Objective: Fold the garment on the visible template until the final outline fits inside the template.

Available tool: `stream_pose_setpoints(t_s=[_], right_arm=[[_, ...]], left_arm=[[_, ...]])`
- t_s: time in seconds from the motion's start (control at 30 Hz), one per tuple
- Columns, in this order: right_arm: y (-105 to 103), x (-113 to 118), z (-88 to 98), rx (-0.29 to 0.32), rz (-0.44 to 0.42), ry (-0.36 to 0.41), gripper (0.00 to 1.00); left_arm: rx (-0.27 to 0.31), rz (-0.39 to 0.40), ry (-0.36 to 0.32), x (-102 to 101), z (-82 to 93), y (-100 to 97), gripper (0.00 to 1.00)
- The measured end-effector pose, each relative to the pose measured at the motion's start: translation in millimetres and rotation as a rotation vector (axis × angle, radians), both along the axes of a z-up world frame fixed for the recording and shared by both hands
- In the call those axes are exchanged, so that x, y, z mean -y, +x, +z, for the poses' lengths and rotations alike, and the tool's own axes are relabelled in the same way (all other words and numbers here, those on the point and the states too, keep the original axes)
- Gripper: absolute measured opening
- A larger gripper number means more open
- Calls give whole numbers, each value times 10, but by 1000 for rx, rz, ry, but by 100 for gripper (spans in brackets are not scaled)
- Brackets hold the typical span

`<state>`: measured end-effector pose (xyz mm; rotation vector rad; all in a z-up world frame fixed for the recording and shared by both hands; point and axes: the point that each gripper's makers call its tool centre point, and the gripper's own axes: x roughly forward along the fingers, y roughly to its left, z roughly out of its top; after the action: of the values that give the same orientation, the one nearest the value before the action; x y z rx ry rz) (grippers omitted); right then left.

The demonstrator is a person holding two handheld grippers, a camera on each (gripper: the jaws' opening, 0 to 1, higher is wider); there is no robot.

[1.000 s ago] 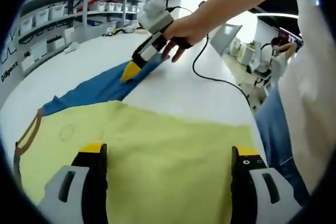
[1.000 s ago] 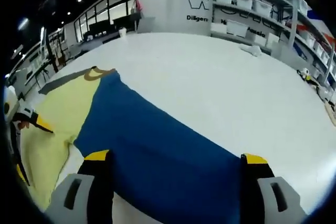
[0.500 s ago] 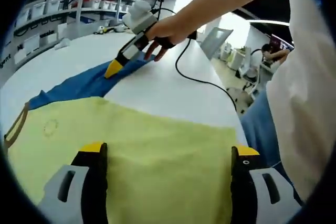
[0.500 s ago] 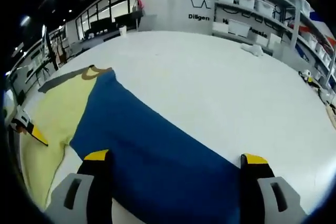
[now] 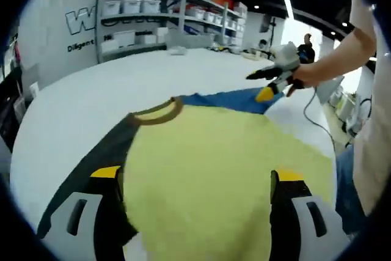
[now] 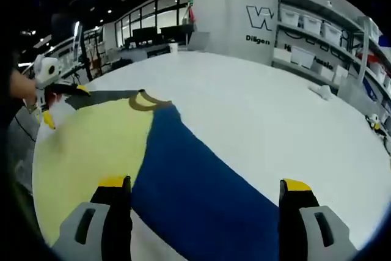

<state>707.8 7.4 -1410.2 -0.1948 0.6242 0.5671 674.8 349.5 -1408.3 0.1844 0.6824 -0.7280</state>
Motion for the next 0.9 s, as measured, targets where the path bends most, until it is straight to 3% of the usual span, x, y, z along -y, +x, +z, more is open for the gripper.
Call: stream_pose_setpoints(t_s=[0.1,0.27,0.37,0.43,0.5,0.63,0.73,0.77,0.83,0.87,0.9], right_arm=[[-100,-418,32,15,91,23,99],[-374,-948,-55,0,247,10,99],[-523,-1191,-89,0,309,20,99],[-640,-1329,-123,21,391,-26,99],[-782,-1476,-162,0,425,-4,99],[-1005,-1650,-239,-3,514,-37,99],[-1182,-1728,-328,3,604,-89,99],[-1229,-1740,-356,0,610,-92,100],[-1306,-1717,-439,-31,626,-114,100],[-1295,-1773,-405,-5,616,-75,100],[-1301,-1743,-430,-12,611,-92,100]], left_arm=[[-27,97,51,-545,-105,69,97],[-43,223,81,-1113,-194,169,97],[-44,307,61,-1271,-157,201,97],[-51,352,42,-1346,-153,222,97],[-64,405,26,-1437,-147,220,97],[-104,477,63,-1649,-230,171,96],[-137,503,95,-1770,-341,119,97],[-105,488,136,-1824,-331,124,96],[-101,493,123,-1830,-336,147,99],[-90,499,119,-1860,-327,181,99],[-89,499,116,-1891,-322,195,99]])
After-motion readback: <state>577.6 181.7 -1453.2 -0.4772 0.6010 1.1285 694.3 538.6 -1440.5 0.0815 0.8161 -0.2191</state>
